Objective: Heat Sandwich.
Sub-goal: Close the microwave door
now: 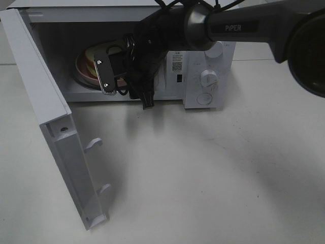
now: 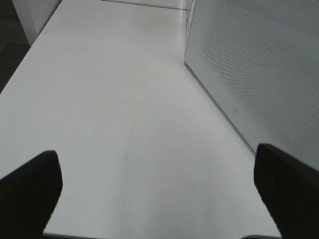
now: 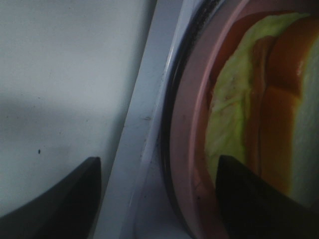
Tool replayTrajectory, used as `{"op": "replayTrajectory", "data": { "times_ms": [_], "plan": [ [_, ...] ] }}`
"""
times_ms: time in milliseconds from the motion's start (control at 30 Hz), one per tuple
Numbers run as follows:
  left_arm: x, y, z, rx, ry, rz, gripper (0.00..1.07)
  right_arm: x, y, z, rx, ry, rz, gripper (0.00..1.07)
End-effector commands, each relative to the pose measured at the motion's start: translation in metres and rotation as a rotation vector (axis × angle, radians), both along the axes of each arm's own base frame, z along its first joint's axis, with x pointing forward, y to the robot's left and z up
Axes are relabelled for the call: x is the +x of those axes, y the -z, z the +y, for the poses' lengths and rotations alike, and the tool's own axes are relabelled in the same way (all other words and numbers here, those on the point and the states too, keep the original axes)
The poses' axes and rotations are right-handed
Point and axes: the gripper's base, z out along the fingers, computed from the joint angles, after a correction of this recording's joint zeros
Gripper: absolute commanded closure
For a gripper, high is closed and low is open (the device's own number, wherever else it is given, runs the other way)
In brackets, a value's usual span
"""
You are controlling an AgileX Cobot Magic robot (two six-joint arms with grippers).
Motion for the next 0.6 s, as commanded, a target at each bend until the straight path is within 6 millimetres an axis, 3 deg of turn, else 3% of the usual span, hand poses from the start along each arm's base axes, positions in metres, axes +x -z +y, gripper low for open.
{"op": "replayTrajectory", "data": {
  "times_ms": [33,267,400,600],
  "plan": [
    [-0.003,-0.001,0.000,-0.002,0.004,-0.033,0.09,-0.008,-0.010,-0.004,0.034,-0.009,-0.027,0.44],
    [-0.003,-0.001,0.000,-0.002,0.004,-0.033,0.09,-0.024,-0.013,-0.015,0.039,-0.020,-0.025,0.36],
    [-0.003,-0.001,0.000,-0.002,0.004,-0.033,0.09,-0.039,-0.016,-0.025,0.045,-0.014,-0.001,0.26],
    [-0.003,-0.001,0.000,-0.002,0.004,-0.033,0.09,-0.055,-0.026,-0.036,0.074,0.006,0.002,0.26]
  ]
}}
